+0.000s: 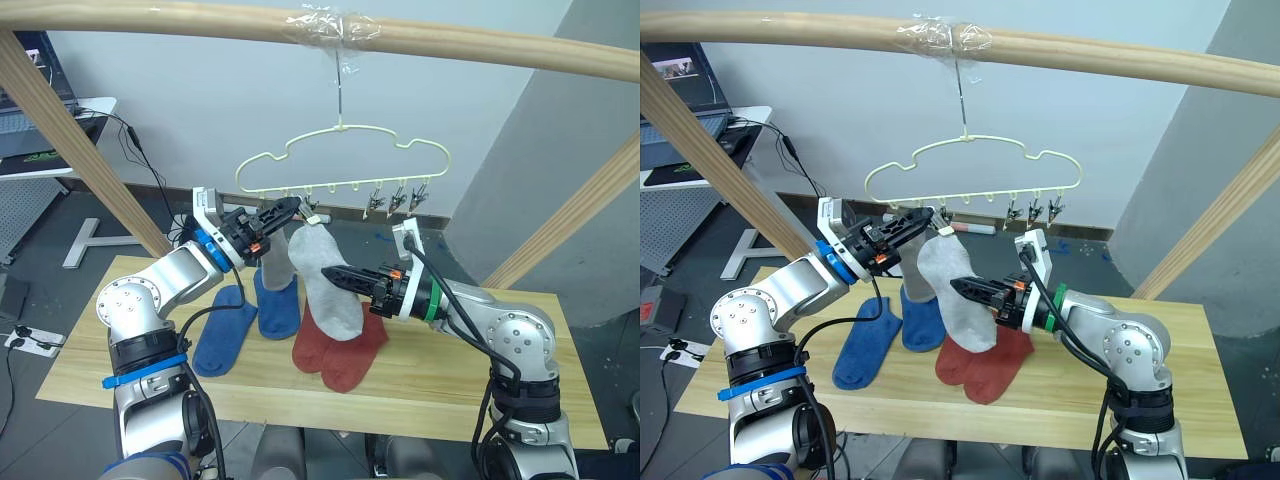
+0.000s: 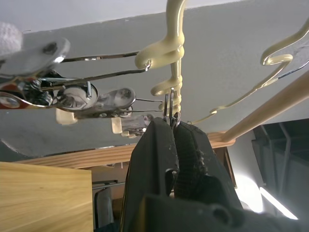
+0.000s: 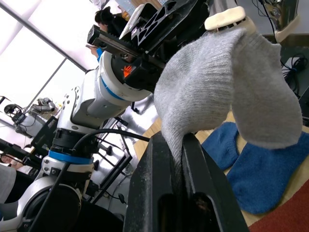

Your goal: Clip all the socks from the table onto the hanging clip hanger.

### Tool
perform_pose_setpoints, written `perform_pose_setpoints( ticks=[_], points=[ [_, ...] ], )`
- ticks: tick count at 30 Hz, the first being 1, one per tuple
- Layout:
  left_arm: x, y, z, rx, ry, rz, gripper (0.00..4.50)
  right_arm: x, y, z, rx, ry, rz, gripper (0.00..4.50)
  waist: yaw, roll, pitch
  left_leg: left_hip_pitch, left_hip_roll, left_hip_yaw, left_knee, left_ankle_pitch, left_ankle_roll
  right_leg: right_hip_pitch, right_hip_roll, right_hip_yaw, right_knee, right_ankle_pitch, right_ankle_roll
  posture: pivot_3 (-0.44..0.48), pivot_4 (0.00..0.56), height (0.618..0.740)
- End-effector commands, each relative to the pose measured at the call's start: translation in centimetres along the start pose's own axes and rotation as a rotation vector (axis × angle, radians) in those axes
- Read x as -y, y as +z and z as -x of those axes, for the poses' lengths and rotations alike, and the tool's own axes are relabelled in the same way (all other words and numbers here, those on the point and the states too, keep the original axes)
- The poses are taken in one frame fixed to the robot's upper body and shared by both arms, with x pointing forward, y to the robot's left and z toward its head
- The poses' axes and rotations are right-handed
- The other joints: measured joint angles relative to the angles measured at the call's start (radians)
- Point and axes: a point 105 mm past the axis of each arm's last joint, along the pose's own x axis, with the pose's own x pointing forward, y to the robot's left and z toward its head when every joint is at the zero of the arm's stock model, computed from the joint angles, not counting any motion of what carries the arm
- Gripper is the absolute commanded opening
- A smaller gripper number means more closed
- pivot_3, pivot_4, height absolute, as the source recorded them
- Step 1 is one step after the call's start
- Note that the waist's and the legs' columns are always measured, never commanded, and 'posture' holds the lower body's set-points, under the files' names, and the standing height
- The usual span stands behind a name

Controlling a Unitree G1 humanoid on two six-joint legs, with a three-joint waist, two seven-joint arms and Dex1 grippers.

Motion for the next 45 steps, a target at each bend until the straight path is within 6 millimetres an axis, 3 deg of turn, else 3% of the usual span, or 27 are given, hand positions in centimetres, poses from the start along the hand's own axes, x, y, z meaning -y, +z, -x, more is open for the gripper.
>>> perform_pose_setpoints(
  ticks=[1,7,13,17,21,25,28,35,43,45],
  points=[
    [2.2,0.2,-0.1,-0.002,-0.093,-0.036,0.0,-0.5,1.7,0.0,0.068,0.024,0.023,0.03,0.0,0.0,0.0,0.0,0.0,0.0,0.0,0.0,0.0,0.0,0.0,0.0,0.0,0.0,0.0,0.183,0.202,0.74],
    [2.1,0.1,0.1,-0.003,-0.086,-0.049,0.0,-0.2,2.2,-0.1,0.08,0.017,0.027,0.03,0.0,0.0,0.001,0.0,0.0,0.0,0.0,0.0,0.0,0.0,0.0,0.0,-0.001,0.0,0.0,0.184,0.203,0.74],
    [2.0,0.0,0.3,-0.005,-0.082,-0.071,1.78,-0.4,0.9,-0.5,0.026,0.018,0.045,0.0,0.001,0.0,0.001,0.0,0.0,0.0,0.0,0.0,0.0,0.0,0.0,0.0,-0.001,0.0,0.0,0.187,0.203,0.74],
    [0.9,0.4,1.0,0.009,0.0,-0.131,2.97,-1.2,-0.3,-1.5,-0.015,0.039,0.055,0.0,-0.002,0.0,0.001,0.0,0.0,0.0,0.0,0.0,0.0,0.0,0.0,0.0,-0.001,0.0,0.0,0.188,0.203,0.74],
    [0.2,0.9,1.5,0.008,0.048,-0.196,2.97,-1.9,-1.3,-2.5,-0.047,0.064,0.049,0.0,0.0,0.001,0.001,0.0,0.0,0.0,-0.001,0.0,0.0,-0.001,0.0,0.0,0.0,0.0,0.0,0.193,0.202,0.74],
    [-0.6,1.0,1.8,-0.016,0.127,-0.384,3.01,-1.3,-2.2,-3.0,-0.092,0.023,0.078,1.03,0.0,0.001,0.001,0.0,0.0,0.001,-0.001,0.0,0.0,-0.001,0.0,0.0,-0.001,0.0,0.0,0.195,0.2,0.74],
    [-1.2,0.8,2.2,-0.052,0.176,-0.59,3.01,0.5,-2.8,-2.3,-0.128,-0.078,0.137,1.98,0.001,0.001,0.002,0.0,0.0,0.001,-0.001,0.0,0.0,-0.001,0.0,0.001,-0.001,0.0,0.0,0.197,0.195,0.74],
    [-1.3,-0.9,2.7,-0.126,0.151,-0.821,3.01,2.4,-3.6,1.9,-0.158,-0.194,0.248,4.37,0.006,0.001,0.002,-0.002,0.0,0.003,-0.004,0.0,0.0,-0.002,-0.001,0.001,-0.007,0.0,0.0,0.196,0.194,0.74],
    [-0.5,-3.7,0.4,-0.079,0.075,-1.041,3.01,1.0,0.1,5.4,-0.087,-0.273,0.491,4.44,0.004,0.001,0.002,-0.002,0.0,0.003,-0.004,0.0,0.0,-0.003,-0.001,0.002,-0.007,0.0,0.0,0.16,0.185,0.74],
    [-0.2,-4.1,-0.2,-0.058,0.057,-1.052,2.63,0.6,1.1,5.7,-0.056,-0.286,0.525,4.5,0.004,0.001,0.002,-0.002,0.0,0.003,-0.004,0.0,0.0,-0.002,-0.001,0.002,-0.007,0.0,0.0,0.148,0.181,0.74]
  ],
)
